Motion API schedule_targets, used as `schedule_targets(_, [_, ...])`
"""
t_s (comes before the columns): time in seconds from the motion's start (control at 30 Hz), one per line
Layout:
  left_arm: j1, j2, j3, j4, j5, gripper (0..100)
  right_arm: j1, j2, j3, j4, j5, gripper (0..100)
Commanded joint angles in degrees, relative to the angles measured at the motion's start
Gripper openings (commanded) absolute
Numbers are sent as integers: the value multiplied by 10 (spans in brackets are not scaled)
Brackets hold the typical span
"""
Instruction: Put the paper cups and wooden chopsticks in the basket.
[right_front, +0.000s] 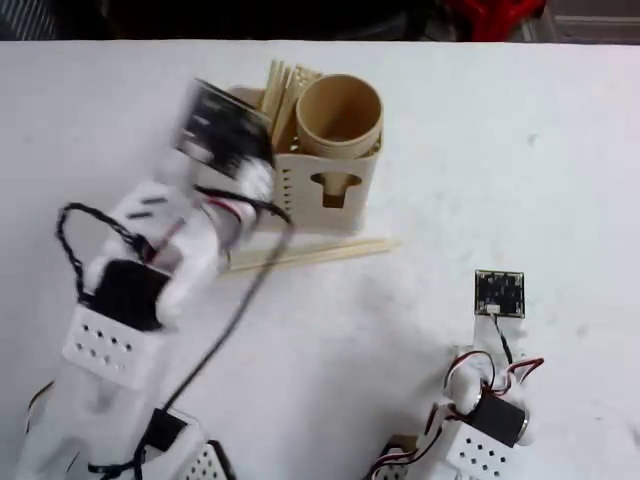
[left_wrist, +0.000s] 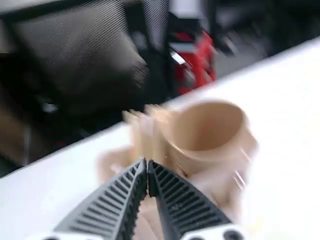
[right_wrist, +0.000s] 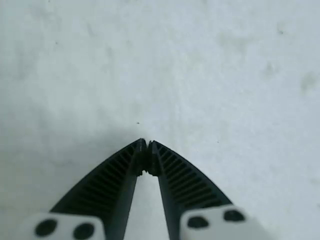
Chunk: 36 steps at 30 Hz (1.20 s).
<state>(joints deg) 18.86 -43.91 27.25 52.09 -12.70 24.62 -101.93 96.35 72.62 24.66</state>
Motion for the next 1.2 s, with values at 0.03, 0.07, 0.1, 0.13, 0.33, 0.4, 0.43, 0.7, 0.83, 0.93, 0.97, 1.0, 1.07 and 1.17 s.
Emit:
schedule_targets(0.03, [79, 16, -26, 92, -61, 26, 3, -10, 5, 1, -4, 18])
schedule_targets(0.07, [91, 38, -27, 110, -83, 27, 3, -10, 5, 1, -4, 18])
schedule_targets(0.1, [102, 65, -28, 128, -98, 28, 3, -10, 5, 1, -4, 18])
schedule_targets(0.13, [109, 98, -29, 145, -111, 28, 3, -10, 5, 1, -4, 18])
schedule_targets(0.33, [109, 298, -29, 155, -208, 127, 3, -10, 5, 1, -4, 18])
schedule_targets(0.4, [109, 351, -27, 128, -228, 116, 3, -10, 5, 1, -4, 18])
schedule_targets(0.43, [109, 374, -27, 113, -232, 111, 3, -10, 5, 1, -4, 18])
schedule_targets(0.7, [74, 553, -82, 47, -264, 109, 3, -10, 5, 1, -4, 18])
schedule_targets(0.83, [42, 622, -149, 48, -264, 108, 3, -10, 5, 1, -4, 18])
schedule_targets(0.93, [26, 655, -179, 48, -264, 106, 3, -10, 5, 1, -4, 18])
schedule_targets(0.97, [23, 663, -185, 48, -264, 106, 3, -10, 5, 1, -4, 18])
schedule_targets(1.0, [22, 669, -187, 48, -264, 106, 3, -10, 5, 1, -4, 18])
schedule_targets(1.07, [22, 673, -187, 48, -263, 106, 3, -10, 5, 1, -4, 18])
schedule_targets(1.17, [22, 672, -188, 59, -261, 106, 3, -10, 5, 1, -4, 18])
